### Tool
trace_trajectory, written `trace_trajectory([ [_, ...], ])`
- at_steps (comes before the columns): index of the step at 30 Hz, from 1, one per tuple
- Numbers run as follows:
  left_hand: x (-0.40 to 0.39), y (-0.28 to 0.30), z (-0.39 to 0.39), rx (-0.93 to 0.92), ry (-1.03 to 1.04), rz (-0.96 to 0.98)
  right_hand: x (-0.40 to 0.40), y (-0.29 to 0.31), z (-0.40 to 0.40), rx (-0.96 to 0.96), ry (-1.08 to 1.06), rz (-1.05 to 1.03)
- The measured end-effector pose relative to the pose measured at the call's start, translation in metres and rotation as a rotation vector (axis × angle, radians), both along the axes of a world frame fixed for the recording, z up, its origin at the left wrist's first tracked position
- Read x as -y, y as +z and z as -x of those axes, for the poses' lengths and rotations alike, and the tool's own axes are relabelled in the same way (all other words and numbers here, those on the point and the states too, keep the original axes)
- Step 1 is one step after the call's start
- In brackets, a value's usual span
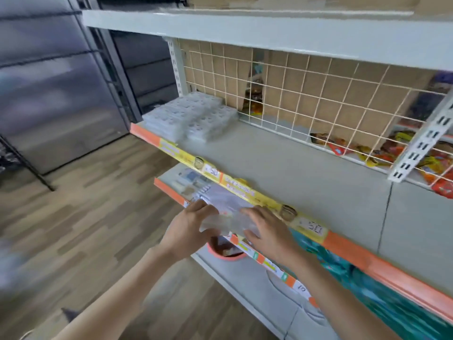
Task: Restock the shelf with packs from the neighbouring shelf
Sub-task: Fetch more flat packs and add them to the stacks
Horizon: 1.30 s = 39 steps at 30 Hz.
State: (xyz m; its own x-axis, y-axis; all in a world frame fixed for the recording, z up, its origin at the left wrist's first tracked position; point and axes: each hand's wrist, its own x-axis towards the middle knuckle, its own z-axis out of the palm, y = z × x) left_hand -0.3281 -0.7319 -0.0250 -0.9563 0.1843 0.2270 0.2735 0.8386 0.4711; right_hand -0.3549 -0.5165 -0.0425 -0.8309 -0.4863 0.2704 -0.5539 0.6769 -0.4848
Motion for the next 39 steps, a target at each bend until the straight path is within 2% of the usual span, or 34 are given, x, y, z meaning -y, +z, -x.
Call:
trace_trajectory([
  [6, 0.062, -0.005, 0.016, 0.005, 0.059, -0.038, 0.062, 0.005, 0.026, 0.032, 0.035, 0.004],
  [13, 0.087, -0.016, 0.045, -0.015, 0.104, -0.101, 0.099, 0.010, 0.077, 0.057, 0.066, 0.036],
  [19, 0.115, 0.004, 0.122, -0.027, 0.084, -0.049, 0.124, 0.007, 0.161, -0.009, 0.055, 0.116],
  [24, 0.117, 0.018, 0.190, -0.076, 0.026, -0.024, 0.131, 0.009, 0.214, -0.096, -0.056, 0.123],
  [26, 0.111, 0.013, 0.213, -0.088, -0.029, -0.009, 0.122, 0.004, 0.225, -0.139, -0.129, 0.071],
  [31, 0.082, -0.009, 0.258, -0.010, -0.181, -0.036, 0.077, -0.008, 0.236, -0.188, -0.499, -0.077],
  [33, 0.070, -0.017, 0.276, 0.056, -0.247, -0.105, 0.062, -0.012, 0.234, -0.158, -0.575, -0.032],
  [36, 0.055, -0.025, 0.301, 0.132, -0.316, -0.213, 0.047, -0.020, 0.230, 0.049, -0.723, 0.163],
  [39, 0.046, -0.036, 0.315, 0.177, -0.364, -0.218, 0.040, -0.032, 0.221, 0.034, -0.937, 0.205],
])
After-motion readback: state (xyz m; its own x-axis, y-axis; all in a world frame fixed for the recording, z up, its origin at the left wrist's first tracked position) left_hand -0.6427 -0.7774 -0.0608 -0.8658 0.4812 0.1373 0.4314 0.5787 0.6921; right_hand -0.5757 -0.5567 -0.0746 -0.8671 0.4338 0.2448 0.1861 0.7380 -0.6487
